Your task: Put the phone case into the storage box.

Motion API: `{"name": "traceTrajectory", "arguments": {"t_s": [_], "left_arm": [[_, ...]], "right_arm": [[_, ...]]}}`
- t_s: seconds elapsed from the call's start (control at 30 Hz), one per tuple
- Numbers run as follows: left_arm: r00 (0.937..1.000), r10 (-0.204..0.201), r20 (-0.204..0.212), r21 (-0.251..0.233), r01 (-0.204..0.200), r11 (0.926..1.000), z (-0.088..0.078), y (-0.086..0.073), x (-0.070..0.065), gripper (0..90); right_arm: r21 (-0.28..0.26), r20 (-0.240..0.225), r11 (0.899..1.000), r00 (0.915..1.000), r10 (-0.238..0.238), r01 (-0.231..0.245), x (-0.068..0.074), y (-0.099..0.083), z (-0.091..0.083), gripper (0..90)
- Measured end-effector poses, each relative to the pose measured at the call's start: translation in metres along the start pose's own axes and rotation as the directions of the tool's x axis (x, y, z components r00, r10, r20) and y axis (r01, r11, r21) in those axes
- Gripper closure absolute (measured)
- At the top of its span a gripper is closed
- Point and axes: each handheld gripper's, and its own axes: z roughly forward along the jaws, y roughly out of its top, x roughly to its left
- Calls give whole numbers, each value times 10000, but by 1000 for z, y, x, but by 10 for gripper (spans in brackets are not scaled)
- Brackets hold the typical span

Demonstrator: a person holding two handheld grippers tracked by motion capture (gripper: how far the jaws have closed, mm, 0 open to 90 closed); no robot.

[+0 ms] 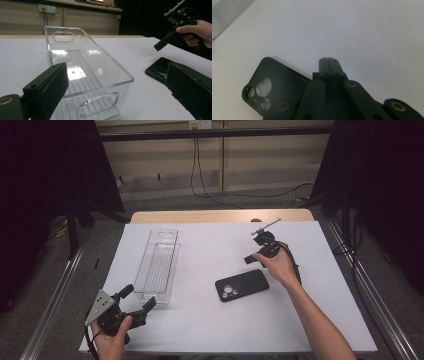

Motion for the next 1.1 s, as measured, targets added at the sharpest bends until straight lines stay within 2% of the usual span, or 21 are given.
{"name": "traceTrajectory", "arguments": {"t_s": [0.03, 0.07, 0.1, 0.17, 0.3, 0.67, 1.1], "left_arm": [[10000, -8, 19, 1, 8, 10000, 0, 0, 0, 46], [10000, -8, 19, 1, 8, 10000, 0, 0, 0, 46], [10000, -11, -28, -21, 11, 10000, -1, 0, 0, 46], [10000, -23, -29, -35, 23, 10000, -2, 0, 1, 46], [10000, -35, 24, 16, 35, 10000, 0, 0, 1, 46], [10000, -12, 18, -5, 12, 10000, 0, 0, 0, 46], [10000, 20, -36, -24, -20, 10000, -2, 0, 2, 46]], "right_arm": [[218, 89, 9998, 10000, -16, 14, 0, 0, 3, 900], [218, 89, 9998, 10000, -16, 14, 0, 0, 3, 900], [549, 65, 9985, 10000, -14, 10, -1, 0, 8, 900], [841, 135, 9964, 9999, 75, -86, -2, 0, 11, 900], [1033, 297, 9945, 9995, 119, -149, -4, -2, 12, 900], [1179, 450, 9930, 9989, -141, 87, -6, -5, 17, 900], [1189, 494, 9929, 9988, -23, -36, -12, -16, 15, 900]]}}
